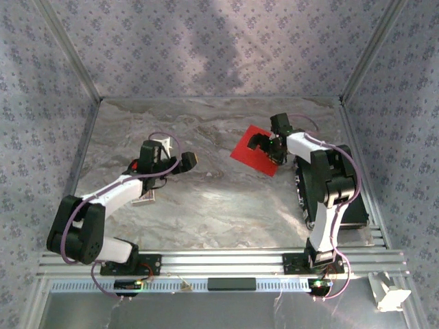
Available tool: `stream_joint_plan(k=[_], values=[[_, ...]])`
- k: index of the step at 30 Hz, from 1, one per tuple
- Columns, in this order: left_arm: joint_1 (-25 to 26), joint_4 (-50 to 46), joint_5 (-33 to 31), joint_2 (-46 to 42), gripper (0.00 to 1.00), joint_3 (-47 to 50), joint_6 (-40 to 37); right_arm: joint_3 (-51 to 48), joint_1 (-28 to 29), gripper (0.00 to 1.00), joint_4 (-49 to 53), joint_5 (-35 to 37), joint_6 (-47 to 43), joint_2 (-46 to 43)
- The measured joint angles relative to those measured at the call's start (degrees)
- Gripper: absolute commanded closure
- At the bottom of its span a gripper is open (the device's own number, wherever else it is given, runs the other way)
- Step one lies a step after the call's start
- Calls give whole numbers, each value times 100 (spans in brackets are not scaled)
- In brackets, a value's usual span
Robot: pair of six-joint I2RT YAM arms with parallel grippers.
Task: Fold a paper plane with a square sheet of paper (pick it up from the middle)
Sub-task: Move the square sheet of paper to the center of the table.
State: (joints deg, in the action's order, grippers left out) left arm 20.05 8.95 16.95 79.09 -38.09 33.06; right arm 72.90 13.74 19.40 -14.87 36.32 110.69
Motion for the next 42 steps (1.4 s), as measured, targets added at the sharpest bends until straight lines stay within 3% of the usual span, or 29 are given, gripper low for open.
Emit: stream_joint_plan(k=[11, 19, 25, 31, 42], values=[[173, -107, 66, -35, 0, 4, -219, -713, 804, 2, -302, -199, -758, -426], [173, -232, -168, -535, 0, 15, -463, -1331, 1530, 1, -376, -186, -1062, -1073], [173, -7, -501, -964, 0, 442, -549, -1849, 1360, 1, -970, 505, -1016, -1818], [173, -179, -592, -1043, 0, 481, -649, -1845, 935, 4, -1303, 52, -769, -1508], [173, -142, -726, -1123, 0, 501, -573, -1845, 955, 6, -1493, -516, -560, -1045]])
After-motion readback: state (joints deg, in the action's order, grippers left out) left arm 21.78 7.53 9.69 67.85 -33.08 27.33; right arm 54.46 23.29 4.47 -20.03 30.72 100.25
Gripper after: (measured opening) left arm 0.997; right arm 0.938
